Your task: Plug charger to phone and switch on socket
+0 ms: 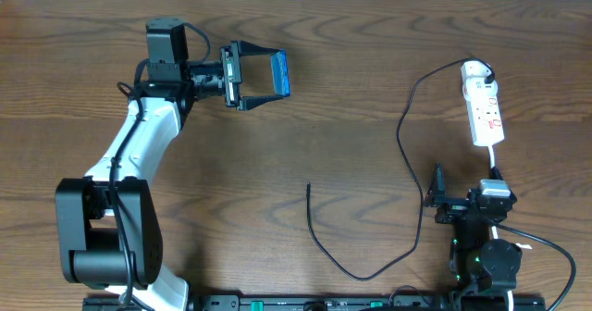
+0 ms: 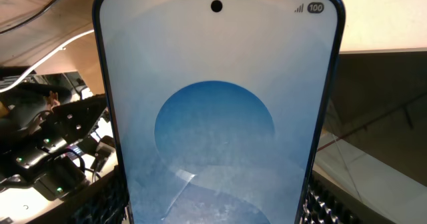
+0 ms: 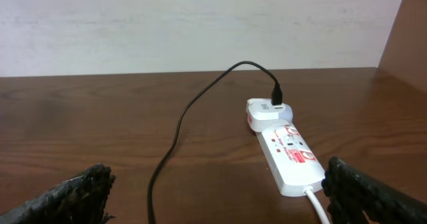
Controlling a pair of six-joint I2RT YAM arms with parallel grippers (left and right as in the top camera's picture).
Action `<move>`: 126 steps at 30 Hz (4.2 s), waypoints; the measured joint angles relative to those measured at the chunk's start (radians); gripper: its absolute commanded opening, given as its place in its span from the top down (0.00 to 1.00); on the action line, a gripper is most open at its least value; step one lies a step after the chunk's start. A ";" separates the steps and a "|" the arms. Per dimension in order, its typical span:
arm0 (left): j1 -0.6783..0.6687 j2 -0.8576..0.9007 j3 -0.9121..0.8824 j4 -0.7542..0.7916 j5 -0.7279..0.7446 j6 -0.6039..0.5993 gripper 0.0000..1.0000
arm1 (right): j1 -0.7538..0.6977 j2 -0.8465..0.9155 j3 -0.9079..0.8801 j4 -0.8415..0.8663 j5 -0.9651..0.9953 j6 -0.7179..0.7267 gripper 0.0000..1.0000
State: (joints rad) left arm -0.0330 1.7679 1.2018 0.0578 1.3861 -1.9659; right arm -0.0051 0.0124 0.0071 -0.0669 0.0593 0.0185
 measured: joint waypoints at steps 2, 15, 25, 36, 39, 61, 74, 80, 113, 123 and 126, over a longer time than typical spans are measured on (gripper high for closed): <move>0.000 0.000 0.000 0.000 0.000 0.002 0.93 | 0.000 0.000 0.000 0.000 0.000 0.000 0.01; 0.000 0.000 0.000 0.000 0.000 0.006 0.93 | 0.000 0.000 0.000 0.000 0.000 0.000 0.01; 0.000 0.000 0.000 0.000 0.000 0.010 0.93 | 0.000 0.000 0.000 0.000 0.000 0.000 0.01; 0.000 0.000 0.000 0.000 0.000 0.010 0.93 | 0.000 0.000 0.000 0.000 0.000 0.000 0.01; 0.000 0.000 0.000 0.000 0.000 0.011 0.93 | 0.000 0.000 0.000 0.000 0.000 0.000 0.01; 0.000 0.000 0.000 0.000 0.000 0.011 0.93 | 0.000 0.000 0.000 0.000 0.000 0.000 0.01; 0.000 0.000 0.000 0.000 0.000 0.029 0.92 | 0.000 0.000 0.000 0.000 0.000 0.000 0.01; 0.000 0.000 0.000 0.000 -0.005 0.047 0.93 | 0.000 0.000 0.000 0.000 0.000 0.000 0.01; 0.000 0.000 -0.001 -0.086 -0.442 0.443 0.93 | 0.000 0.000 0.000 0.000 0.000 0.000 0.01; -0.009 0.000 -0.001 -0.085 -0.515 0.526 0.93 | 0.000 0.000 0.000 0.000 0.000 0.000 0.01; -0.023 0.000 -0.001 -0.086 -0.533 0.547 0.93 | 0.000 0.000 0.000 0.000 0.000 0.000 0.01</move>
State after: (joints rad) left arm -0.0563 1.7679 1.2007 -0.0280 0.8536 -1.4193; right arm -0.0051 0.0124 0.0071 -0.0669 0.0593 0.0185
